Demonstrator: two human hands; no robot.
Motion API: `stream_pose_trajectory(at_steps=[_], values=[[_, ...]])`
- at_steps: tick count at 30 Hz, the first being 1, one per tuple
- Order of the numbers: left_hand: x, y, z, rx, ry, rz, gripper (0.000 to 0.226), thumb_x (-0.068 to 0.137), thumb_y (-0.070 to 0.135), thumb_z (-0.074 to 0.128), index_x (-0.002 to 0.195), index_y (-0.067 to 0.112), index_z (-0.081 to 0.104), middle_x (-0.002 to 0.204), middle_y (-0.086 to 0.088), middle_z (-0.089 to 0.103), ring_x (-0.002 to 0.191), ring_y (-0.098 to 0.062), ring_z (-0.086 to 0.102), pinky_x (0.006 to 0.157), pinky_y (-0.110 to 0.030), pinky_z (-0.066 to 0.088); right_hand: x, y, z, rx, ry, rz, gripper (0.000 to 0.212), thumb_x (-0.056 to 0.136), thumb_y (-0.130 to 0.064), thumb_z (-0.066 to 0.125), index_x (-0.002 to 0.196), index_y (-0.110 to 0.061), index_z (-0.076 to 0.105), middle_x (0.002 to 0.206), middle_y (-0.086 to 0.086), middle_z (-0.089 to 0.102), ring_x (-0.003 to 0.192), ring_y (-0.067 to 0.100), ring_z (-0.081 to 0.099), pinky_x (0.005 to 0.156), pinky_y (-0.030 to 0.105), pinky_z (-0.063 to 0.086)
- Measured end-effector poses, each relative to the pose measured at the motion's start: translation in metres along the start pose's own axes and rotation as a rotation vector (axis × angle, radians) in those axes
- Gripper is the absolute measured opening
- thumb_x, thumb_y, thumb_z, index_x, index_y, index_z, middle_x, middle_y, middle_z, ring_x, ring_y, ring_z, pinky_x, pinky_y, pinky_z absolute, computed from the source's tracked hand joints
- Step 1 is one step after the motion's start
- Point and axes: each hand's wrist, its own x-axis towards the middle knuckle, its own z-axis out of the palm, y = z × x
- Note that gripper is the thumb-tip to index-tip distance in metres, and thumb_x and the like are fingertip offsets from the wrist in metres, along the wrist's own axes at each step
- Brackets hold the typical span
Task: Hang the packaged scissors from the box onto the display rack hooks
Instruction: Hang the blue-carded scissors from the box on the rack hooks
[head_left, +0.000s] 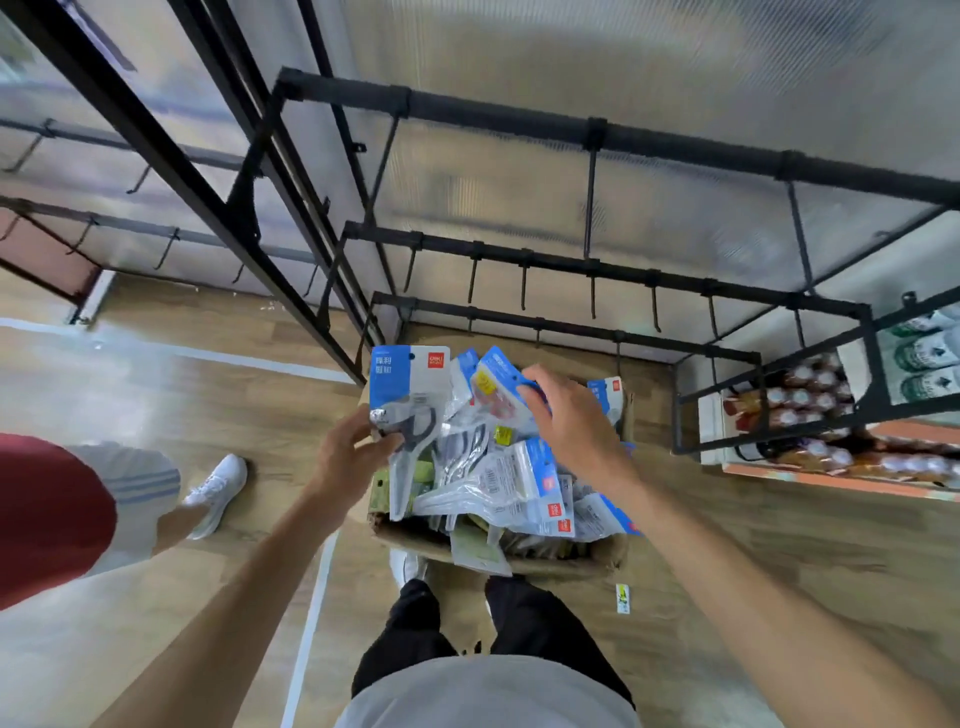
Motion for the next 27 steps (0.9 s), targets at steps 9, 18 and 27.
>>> stream_pose_trajectory(at_steps=[9, 18, 27], values=[[-0.009, 0.105, -0.023, -0.016, -0.041, 0.301, 0.015, 0.095, -0.002, 0.059, 0.093, 0.012, 0.064, 0.081, 0.004, 0.070, 0.072, -0.004, 0.065, 0.064, -0.020, 0.052, 0.020, -0.074, -0.096, -0.094, 0.220, -0.169, 0.014, 0.099, -0.012, 0.058, 0.111, -0.010, 0.066, 0.104, 0.001, 0.060, 0.089, 0.012, 0.058, 0.077, 0.025, 0.044], [-0.012, 0.225, -0.061, -0.057, -0.110, 0.660, 0.032, 0.092, 0.040, 0.061, 0.107, 0.013, 0.066, 0.107, -0.019, 0.068, 0.101, -0.046, 0.064, 0.089, -0.066, 0.050, 0.049, -0.164, -0.183, 0.140, 0.384, -0.276, 0.016, 0.096, -0.013, 0.065, 0.105, -0.024, 0.073, 0.101, -0.015, 0.066, 0.093, 0.008, 0.066, 0.070, 0.019, 0.052], [-0.028, 0.253, -0.101, -0.121, -0.052, 0.711, 0.016, 0.100, 0.012, 0.052, 0.106, 0.004, 0.064, 0.105, -0.016, 0.069, 0.101, -0.035, 0.068, 0.086, -0.041, 0.059, 0.077, -0.233, -0.205, 0.139, 0.444, -0.378, 0.015, 0.096, -0.018, 0.065, 0.108, -0.020, 0.074, 0.101, -0.014, 0.072, 0.094, 0.006, 0.068, 0.063, 0.019, 0.055]])
